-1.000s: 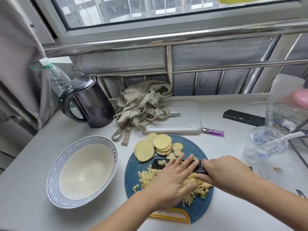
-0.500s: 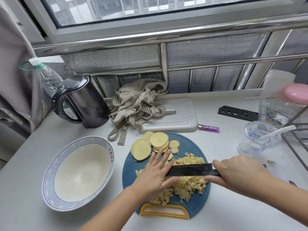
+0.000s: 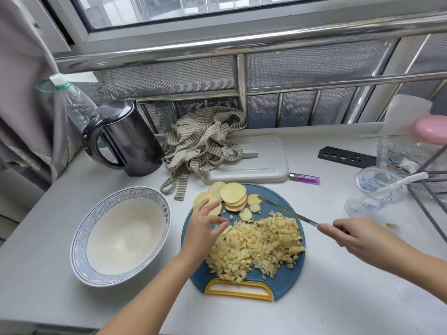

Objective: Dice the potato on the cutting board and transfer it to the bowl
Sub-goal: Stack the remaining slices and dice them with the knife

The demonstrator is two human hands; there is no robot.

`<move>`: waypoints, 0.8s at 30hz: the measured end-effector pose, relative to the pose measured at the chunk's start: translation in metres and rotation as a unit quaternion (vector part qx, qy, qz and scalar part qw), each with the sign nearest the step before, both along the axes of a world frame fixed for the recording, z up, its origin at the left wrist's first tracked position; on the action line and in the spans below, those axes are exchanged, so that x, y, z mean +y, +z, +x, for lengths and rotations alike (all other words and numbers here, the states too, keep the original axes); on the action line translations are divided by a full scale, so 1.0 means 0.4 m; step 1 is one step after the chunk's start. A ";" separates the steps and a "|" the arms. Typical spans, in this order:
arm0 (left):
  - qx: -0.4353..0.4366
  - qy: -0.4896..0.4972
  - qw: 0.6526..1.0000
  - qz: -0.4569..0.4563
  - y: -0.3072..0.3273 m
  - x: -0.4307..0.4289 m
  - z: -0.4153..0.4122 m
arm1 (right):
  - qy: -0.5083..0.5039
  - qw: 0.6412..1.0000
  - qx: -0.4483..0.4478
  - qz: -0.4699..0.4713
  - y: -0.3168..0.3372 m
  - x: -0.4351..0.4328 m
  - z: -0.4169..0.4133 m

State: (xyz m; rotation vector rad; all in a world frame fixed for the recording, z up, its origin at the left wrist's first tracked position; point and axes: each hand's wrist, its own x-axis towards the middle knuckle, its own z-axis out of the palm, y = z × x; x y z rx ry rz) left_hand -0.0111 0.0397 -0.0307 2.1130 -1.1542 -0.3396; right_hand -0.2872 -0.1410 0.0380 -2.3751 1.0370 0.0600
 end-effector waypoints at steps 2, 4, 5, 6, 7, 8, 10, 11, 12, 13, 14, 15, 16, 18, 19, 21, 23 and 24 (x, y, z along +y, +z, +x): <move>0.017 0.024 0.999 -0.016 -0.001 0.004 0.000 | -0.040 0.998 -0.021 0.054 -0.026 0.008 -0.003; 0.013 0.022 1.000 0.003 -0.015 0.011 -0.008 | -0.073 0.994 -0.031 0.072 -0.060 0.017 -0.007; -0.001 0.016 1.000 0.022 -0.023 0.015 -0.014 | -0.082 0.994 -0.032 0.062 -0.073 0.022 -0.007; -0.018 0.014 0.999 0.049 -0.036 0.022 -0.021 | -0.085 0.995 -0.026 0.049 -0.079 0.032 -0.009; -0.031 0.015 0.996 0.080 -0.049 0.030 -0.026 | -0.088 0.995 -0.022 0.039 -0.083 0.040 -0.009; -0.035 0.019 0.994 0.106 -0.061 0.040 -0.032 | -0.092 0.995 -0.023 0.038 -0.087 0.048 -0.010; -0.020 0.036 0.990 0.132 -0.084 0.063 -0.052 | -0.107 0.992 -0.034 0.051 -0.098 0.066 -0.016; -0.010 0.046 0.990 0.136 -0.093 0.075 -0.064 | -0.114 0.991 -0.038 0.056 -0.105 0.074 -0.020; 0.002 0.053 0.990 0.133 -0.101 0.085 -0.076 | -0.119 0.990 -0.040 0.059 -0.111 0.081 -0.023; 0.016 0.056 0.990 0.127 -0.106 0.094 -0.086 | -0.124 0.990 -0.042 0.061 -0.119 0.085 -0.026; 0.028 0.059 0.991 0.117 -0.110 0.098 -0.092 | -0.130 0.989 -0.045 0.063 -0.125 0.089 -0.028; 0.035 0.064 0.992 0.105 -0.112 0.098 -0.094 | -0.136 0.987 -0.050 0.065 -0.128 0.091 -0.029; 0.036 0.072 0.993 0.091 -0.113 0.093 -0.091 | -0.140 0.986 -0.056 0.067 -0.131 0.091 -0.029; 0.034 0.099 0.993 0.060 -0.101 0.076 -0.075 | -0.143 0.985 -0.060 0.071 -0.131 0.089 -0.025; 0.034 0.113 0.992 0.049 -0.093 0.067 -0.061 | -0.145 0.985 -0.062 0.074 -0.131 0.088 -0.021; 0.046 0.130 0.989 0.052 -0.075 0.042 -0.022 | -0.149 0.983 -0.067 0.078 -0.131 0.083 -0.009; 0.052 0.126 0.986 0.097 -0.058 0.009 0.024 | -0.149 0.983 -0.070 0.080 -0.130 0.074 0.010; 0.051 0.123 0.983 0.127 -0.053 -0.009 0.047 | -0.146 0.984 -0.069 0.080 -0.130 0.067 0.024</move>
